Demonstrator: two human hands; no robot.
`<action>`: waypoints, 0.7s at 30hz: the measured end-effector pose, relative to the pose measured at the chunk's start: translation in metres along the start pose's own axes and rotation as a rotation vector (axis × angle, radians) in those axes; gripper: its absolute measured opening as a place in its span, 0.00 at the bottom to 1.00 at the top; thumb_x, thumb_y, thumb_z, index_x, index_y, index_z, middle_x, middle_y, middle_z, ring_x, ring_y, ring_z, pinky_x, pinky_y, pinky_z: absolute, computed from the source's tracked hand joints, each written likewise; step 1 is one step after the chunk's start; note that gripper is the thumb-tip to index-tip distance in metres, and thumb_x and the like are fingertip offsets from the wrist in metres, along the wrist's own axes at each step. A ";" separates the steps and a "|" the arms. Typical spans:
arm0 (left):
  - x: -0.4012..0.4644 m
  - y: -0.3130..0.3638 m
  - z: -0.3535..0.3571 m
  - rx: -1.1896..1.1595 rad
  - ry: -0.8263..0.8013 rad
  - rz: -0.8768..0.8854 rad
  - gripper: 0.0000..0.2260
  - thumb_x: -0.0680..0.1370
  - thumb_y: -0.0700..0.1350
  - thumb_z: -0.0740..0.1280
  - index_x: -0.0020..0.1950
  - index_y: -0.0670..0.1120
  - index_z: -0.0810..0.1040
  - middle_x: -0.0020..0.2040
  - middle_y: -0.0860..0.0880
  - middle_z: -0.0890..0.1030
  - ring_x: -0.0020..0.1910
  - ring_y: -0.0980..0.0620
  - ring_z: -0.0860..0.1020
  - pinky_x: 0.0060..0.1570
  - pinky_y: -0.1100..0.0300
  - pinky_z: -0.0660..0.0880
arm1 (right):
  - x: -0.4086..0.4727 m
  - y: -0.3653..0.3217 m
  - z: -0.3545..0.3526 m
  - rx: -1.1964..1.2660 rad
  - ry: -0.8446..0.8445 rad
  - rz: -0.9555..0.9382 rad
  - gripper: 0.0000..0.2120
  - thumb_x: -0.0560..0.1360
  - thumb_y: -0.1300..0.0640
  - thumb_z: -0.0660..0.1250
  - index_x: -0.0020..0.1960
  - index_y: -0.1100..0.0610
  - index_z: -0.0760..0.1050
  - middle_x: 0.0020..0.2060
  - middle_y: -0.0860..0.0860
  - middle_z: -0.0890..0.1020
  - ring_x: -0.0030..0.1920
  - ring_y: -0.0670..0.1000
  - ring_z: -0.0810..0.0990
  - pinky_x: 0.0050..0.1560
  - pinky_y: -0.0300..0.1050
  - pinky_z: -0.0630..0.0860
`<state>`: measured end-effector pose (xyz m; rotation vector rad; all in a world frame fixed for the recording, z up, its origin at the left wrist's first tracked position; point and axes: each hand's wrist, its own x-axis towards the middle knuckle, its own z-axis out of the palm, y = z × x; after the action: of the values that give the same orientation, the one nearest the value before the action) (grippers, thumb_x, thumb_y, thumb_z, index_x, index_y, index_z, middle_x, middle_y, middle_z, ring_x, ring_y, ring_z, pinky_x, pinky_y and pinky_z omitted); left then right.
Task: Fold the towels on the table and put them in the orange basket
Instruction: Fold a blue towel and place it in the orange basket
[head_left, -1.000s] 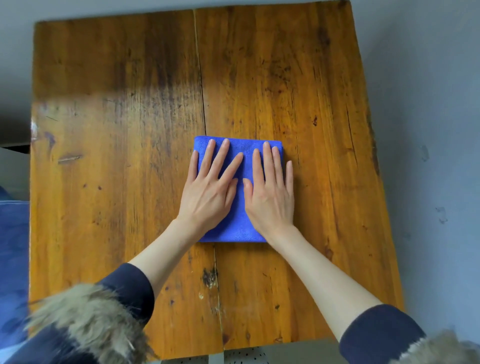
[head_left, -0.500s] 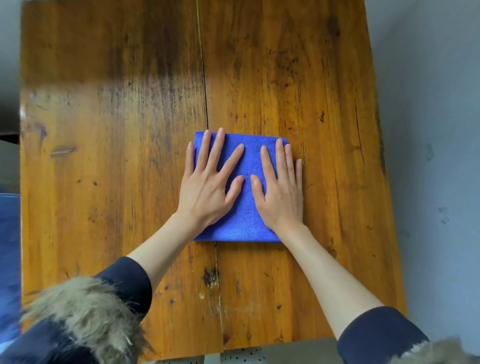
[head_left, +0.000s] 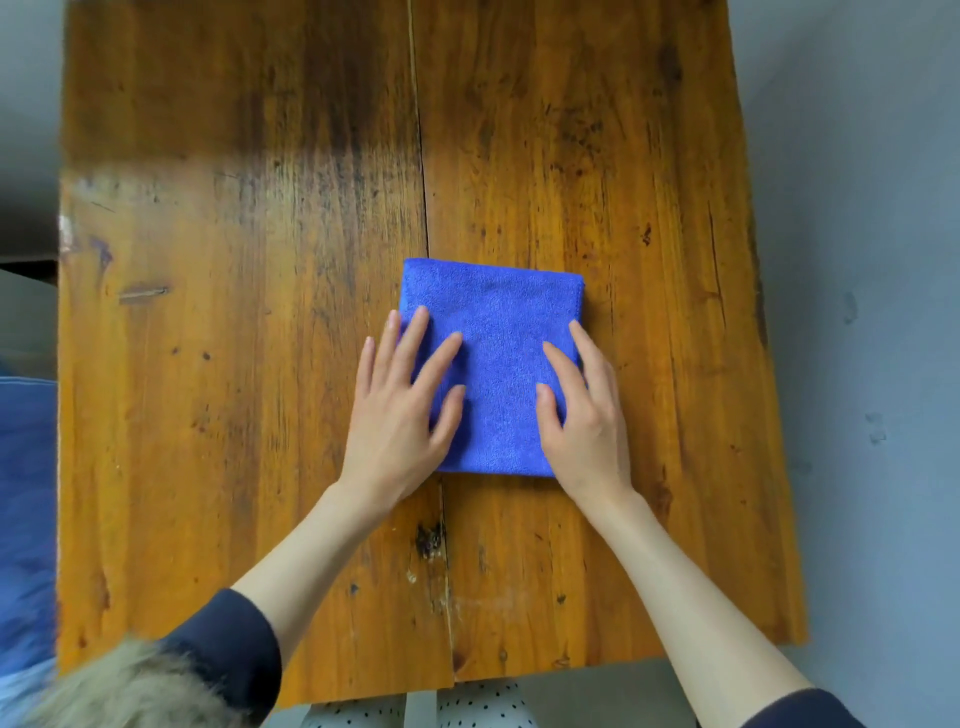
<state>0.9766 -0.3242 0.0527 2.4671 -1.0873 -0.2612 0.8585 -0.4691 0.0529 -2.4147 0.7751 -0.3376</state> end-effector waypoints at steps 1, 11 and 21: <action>-0.001 -0.003 -0.004 -0.082 0.059 -0.056 0.20 0.78 0.48 0.60 0.69 0.44 0.70 0.72 0.40 0.66 0.73 0.40 0.61 0.71 0.51 0.56 | -0.002 -0.001 -0.005 0.044 0.039 0.060 0.17 0.76 0.63 0.64 0.64 0.63 0.73 0.66 0.58 0.71 0.66 0.54 0.71 0.65 0.45 0.69; 0.006 -0.009 -0.030 -0.473 -0.030 -0.583 0.23 0.75 0.47 0.69 0.68 0.45 0.69 0.52 0.47 0.79 0.58 0.44 0.73 0.61 0.51 0.70 | 0.026 -0.009 -0.020 0.318 -0.120 0.761 0.16 0.76 0.54 0.65 0.62 0.59 0.72 0.55 0.54 0.78 0.55 0.53 0.78 0.59 0.52 0.74; 0.018 -0.003 -0.031 -0.522 -0.185 -0.662 0.27 0.72 0.41 0.70 0.70 0.49 0.66 0.49 0.44 0.77 0.53 0.43 0.76 0.51 0.54 0.72 | 0.040 -0.008 -0.024 0.601 -0.279 0.907 0.04 0.76 0.59 0.65 0.47 0.59 0.78 0.44 0.52 0.82 0.41 0.48 0.80 0.38 0.41 0.76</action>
<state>1.0017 -0.3258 0.0791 2.2514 -0.1716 -0.8619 0.8849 -0.4987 0.0795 -1.3372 1.3021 0.1248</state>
